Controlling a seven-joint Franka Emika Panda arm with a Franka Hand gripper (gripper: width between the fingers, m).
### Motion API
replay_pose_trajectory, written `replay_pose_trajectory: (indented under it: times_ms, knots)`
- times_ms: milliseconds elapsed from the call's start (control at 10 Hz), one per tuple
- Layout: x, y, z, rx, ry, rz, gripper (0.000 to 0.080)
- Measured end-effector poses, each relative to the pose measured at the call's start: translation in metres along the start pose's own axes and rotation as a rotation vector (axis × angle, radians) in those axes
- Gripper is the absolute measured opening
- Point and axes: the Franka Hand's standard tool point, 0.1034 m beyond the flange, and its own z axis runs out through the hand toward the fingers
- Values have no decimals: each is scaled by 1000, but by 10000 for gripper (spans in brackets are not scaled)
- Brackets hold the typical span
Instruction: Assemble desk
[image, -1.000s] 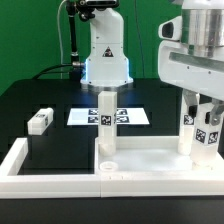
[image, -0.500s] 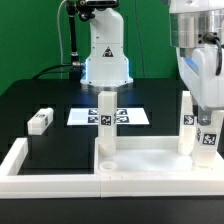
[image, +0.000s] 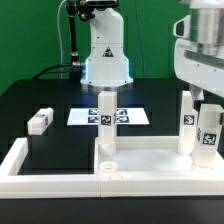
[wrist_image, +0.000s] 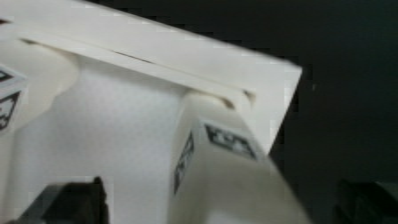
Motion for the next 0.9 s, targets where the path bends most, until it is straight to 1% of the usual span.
replay_pose_trajectory:
  times_ms: [100, 200, 300, 500, 600, 700, 800, 900]
  knots:
    - [-8, 3, 0, -4, -3, -111, 647]
    - [-5, 3, 0, -4, -4, -123, 647]
    - [-3, 3, 1, -5, -2, -232, 648]
    - [-2, 3, 1, -5, -1, -366, 648]
    - [13, -2, 2, 15, 24, -662, 648]
    - [20, -1, 7, 35, 48, -843, 648]
    - [18, -6, 8, 55, 79, -965, 648]
    - [23, 4, 15, 66, 104, -1006, 648]
